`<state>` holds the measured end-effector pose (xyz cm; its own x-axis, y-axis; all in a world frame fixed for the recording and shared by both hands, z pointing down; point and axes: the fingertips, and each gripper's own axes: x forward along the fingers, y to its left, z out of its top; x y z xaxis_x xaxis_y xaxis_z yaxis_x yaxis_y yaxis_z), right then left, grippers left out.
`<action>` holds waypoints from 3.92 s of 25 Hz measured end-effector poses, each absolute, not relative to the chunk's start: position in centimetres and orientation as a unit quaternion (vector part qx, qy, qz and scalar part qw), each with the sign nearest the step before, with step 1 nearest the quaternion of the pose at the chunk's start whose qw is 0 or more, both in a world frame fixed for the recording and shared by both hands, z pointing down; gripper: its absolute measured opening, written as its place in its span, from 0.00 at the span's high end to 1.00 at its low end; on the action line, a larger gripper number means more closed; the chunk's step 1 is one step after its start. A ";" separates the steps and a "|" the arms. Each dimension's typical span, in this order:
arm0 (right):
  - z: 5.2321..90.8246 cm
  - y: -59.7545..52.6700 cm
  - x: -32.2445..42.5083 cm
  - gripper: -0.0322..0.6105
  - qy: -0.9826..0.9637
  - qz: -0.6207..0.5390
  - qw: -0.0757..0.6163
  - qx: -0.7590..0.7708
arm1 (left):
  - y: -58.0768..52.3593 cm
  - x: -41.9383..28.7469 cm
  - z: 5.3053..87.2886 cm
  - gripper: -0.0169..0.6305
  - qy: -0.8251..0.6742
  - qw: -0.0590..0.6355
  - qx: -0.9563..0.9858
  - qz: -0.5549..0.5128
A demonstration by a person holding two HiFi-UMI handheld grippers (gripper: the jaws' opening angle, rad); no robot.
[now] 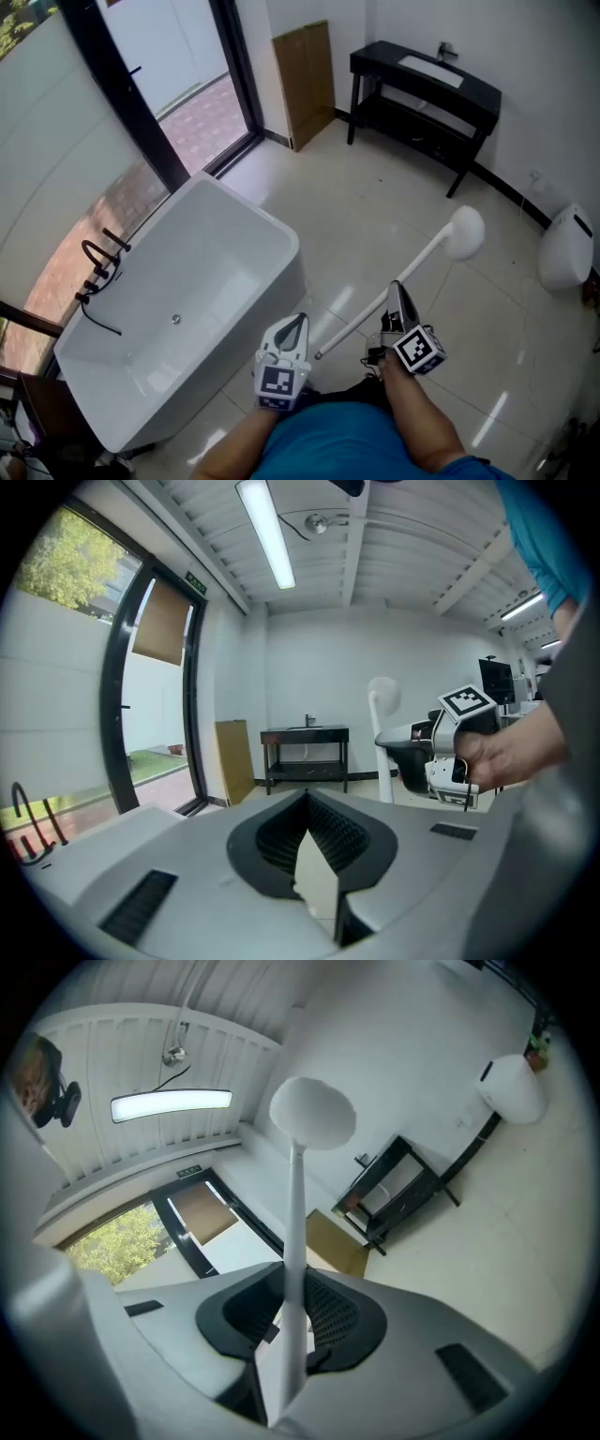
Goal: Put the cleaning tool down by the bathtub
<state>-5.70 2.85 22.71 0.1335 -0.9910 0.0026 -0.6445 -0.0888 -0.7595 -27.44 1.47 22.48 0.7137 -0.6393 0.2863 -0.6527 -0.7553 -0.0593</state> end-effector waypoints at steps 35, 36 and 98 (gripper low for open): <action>70.7 -13.6 -31.4 0.81 0.437 -0.647 0.167 -0.602 | -7.3 -47.6 49.4 0.97 -0.537 0.179 0.801 0.194; 71.4 -13.8 -31.5 0.81 0.436 -0.649 0.163 -0.602 | -7.5 -47.6 49.6 0.97 -0.538 0.176 0.801 0.197; 19.0 -4.6 -30.5 0.95 0.820 -0.119 0.003 -0.560 | -4.4 -46.2 20.4 0.97 -0.486 0.054 0.868 0.089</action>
<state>-30.48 -4.63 19.04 -0.3717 -0.9194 0.1286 -0.9179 0.3433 -0.1989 -46.16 -4.37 20.38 0.5111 -0.8342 0.2069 -0.8535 -0.5210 0.0077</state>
